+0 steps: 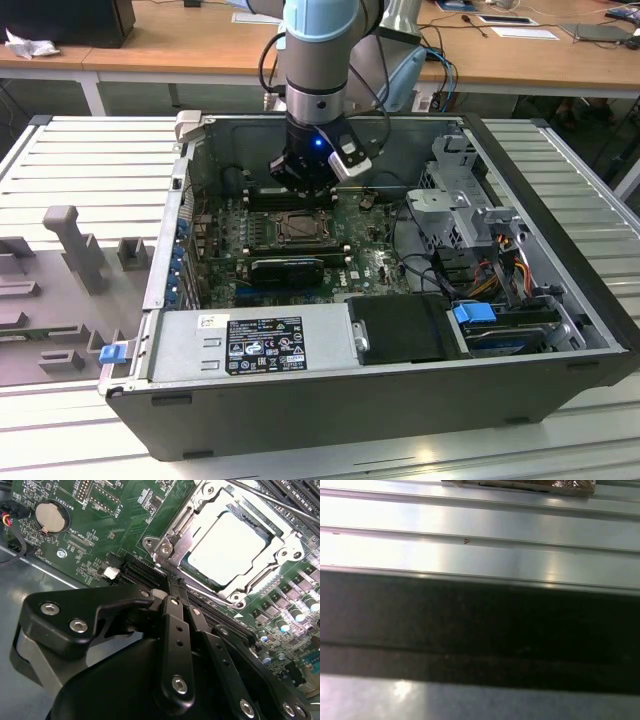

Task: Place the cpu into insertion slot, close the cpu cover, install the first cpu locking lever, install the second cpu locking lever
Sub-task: 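Install the first cpu locking lever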

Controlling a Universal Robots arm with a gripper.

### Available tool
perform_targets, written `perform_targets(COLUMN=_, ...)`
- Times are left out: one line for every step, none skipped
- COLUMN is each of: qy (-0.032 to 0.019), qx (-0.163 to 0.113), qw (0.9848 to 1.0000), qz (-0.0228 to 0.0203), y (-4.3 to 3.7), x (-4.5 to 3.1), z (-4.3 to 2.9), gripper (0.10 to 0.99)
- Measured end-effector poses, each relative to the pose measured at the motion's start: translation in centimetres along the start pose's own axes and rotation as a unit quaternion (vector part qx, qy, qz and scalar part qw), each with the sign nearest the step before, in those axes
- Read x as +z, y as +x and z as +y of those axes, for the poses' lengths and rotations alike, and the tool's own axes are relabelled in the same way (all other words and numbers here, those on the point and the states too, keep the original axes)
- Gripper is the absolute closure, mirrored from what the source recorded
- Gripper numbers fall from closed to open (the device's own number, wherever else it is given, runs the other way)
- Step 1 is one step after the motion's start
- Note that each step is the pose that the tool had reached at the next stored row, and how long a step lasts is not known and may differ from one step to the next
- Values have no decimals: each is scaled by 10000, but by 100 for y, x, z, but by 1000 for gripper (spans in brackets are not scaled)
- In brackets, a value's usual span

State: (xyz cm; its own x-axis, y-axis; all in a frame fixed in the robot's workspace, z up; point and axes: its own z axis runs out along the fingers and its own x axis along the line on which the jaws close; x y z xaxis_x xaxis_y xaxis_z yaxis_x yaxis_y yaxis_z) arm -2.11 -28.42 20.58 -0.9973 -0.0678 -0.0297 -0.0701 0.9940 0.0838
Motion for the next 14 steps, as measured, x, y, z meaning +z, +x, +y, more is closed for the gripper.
perform_targets(qy=2, qx=0, qw=10000, qz=-1, y=0, x=3, z=0, gripper=980)
perform_targets(qy=9, qx=0, qw=10000, qz=0, y=0, x=8, z=-1, gripper=980)
perform_targets(qy=17, qx=0, qw=10000, qz=1, y=0, x=10, z=-1, gripper=980)
perform_targets(qy=21, qx=0, qw=10000, qz=2, y=1, x=10, z=-1, gripper=980)
perform_targets(qy=26, qx=0, qw=10000, qz=2, y=0, x=11, z=-1, gripper=980)
perform_targets(qy=32, qx=0, qw=10000, qz=2, y=0, x=11, z=-1, gripper=980)
perform_targets(qy=40, qx=-1, qw=10000, qz=2, y=0, x=12, z=-1, gripper=980)
perform_targets(qy=47, qx=-1, qw=10000, qz=3, y=0, x=13, z=-1, gripper=980)
perform_targets(qy=51, qx=-1, qw=10000, qz=4, y=0, x=14, z=-2, gripper=980)
perform_targets(qy=56, qx=-2, qw=10000, qz=4, y=1, x=18, z=-2, gripper=980)
perform_targets(qy=58, qx=-1, qw=10000, qz=5, y=1, x=20, z=-3, gripper=980)
perform_targets(qy=59, qx=-1, qw=10000, qz=5, y=2, x=23, z=-4, gripper=980)
perform_targets(qy=59, qx=-1, qw=10000, qz=4, y=2, x=28, z=-6, gripper=980)
perform_targets(qy=53, qx=-1, qw=10000, qz=1, y=1, x=38, z=-6, gripper=980)
